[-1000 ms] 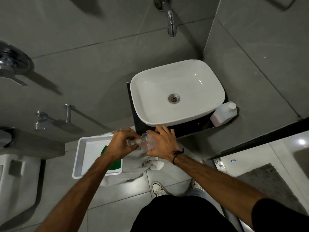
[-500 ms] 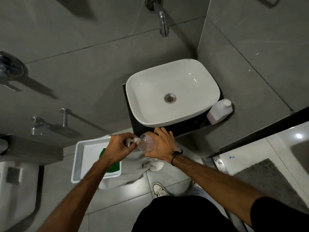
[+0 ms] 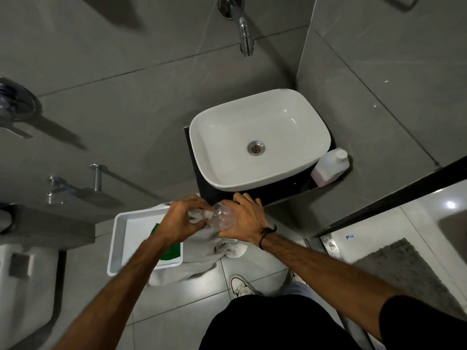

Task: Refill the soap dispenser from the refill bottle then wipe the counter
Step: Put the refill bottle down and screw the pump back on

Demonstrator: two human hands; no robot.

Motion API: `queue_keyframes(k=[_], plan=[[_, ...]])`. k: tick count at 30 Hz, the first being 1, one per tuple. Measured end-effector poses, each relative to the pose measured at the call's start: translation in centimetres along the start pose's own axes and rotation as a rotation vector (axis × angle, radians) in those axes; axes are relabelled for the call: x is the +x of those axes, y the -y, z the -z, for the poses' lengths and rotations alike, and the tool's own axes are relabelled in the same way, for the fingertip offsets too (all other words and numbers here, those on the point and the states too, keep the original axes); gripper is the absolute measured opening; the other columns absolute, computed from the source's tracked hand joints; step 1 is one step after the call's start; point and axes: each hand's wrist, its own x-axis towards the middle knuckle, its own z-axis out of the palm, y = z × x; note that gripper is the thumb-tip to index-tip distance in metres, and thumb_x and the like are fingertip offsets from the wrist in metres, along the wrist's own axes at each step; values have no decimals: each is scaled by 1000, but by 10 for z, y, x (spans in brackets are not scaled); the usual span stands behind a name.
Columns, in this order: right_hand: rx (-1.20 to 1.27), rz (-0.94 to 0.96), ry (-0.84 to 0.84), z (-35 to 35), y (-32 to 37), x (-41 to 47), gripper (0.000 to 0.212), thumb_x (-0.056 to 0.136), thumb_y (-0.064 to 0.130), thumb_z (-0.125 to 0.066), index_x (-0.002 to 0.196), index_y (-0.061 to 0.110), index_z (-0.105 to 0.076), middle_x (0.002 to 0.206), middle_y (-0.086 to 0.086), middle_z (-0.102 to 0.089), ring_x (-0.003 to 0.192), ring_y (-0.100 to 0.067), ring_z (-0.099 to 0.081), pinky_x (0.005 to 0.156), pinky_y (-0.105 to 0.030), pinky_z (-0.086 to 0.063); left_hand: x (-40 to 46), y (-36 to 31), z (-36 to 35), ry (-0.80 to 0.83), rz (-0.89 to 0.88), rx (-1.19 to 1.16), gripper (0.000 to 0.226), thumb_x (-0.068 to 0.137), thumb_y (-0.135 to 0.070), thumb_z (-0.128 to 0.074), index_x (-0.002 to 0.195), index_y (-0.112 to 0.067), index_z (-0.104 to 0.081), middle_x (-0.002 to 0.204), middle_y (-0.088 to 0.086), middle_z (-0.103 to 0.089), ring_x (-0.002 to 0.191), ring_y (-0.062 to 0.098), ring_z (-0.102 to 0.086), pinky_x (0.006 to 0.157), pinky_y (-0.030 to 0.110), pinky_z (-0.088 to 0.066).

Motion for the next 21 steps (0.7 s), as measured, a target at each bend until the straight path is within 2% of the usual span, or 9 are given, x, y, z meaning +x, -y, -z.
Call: queue_keyframes(k=[3,5,7,8,11,16,19,21], plan=[[-6,-7,-1,0,-1,0,74,47,70,-66,113,37,-60,97,10,-49,92,-15,-48,75,-34,-36,-1,2,0,-5,145,-54,56,77,-38,-85,128,-28,-64,112,-11,-69,98,6,-65,81,25,-57],[-15,-7,-1,0,-1,0,75,46,70,-65,113,38,-59,97,11,-49,92,-15,-48,76,-35,-37,1,3,-1,-20,263,-48,42,84,-48,-75,117,-25,-64,97,-7,-71,86,9,-67,74,27,-57],[-29,0,4,0,-2,1,75,46,71,-65,113,38,-59,97,11,-48,92,-15,-47,76,-35,-37,1,1,-3,-3,282,-4,26,90,-46,-69,96,-21,-69,77,-2,-71,72,13,-68,66,33,-57],[-40,7,10,0,-3,1,74,46,71,-66,112,38,-59,96,11,-47,91,-14,-46,75,-35,-37,1,0,-5,12,269,-13,22,91,-42,-70,91,-20,-71,73,-3,-72,69,10,-68,65,32,-57],[-59,24,19,-1,-4,-1,71,46,71,-67,109,38,-60,94,11,-48,88,-14,-46,74,-35,-39,0,-5,-5,45,165,-19,12,83,-25,-80,91,-22,-73,77,-14,-71,69,3,-64,63,19,-51],[-77,41,34,-2,-5,-3,75,48,71,-67,111,32,-60,98,7,-50,90,-16,-47,74,-35,-37,2,-5,-4,47,-14,65,21,75,-12,-84,93,-19,-76,87,-14,-65,72,2,-61,70,19,-52],[-76,37,53,-1,-4,-4,77,49,72,-65,114,32,-60,100,7,-50,92,-16,-46,77,-37,-40,0,-4,-8,55,-122,161,26,74,-8,-84,98,-16,-75,95,-9,-66,78,9,-64,73,20,-53],[-63,29,48,-1,-4,-4,76,49,72,-65,114,33,-59,100,8,-49,92,-16,-46,77,-37,-41,-2,-3,-9,8,-61,107,40,73,-14,-86,109,-20,-70,102,-8,-68,82,8,-65,76,23,-56]])
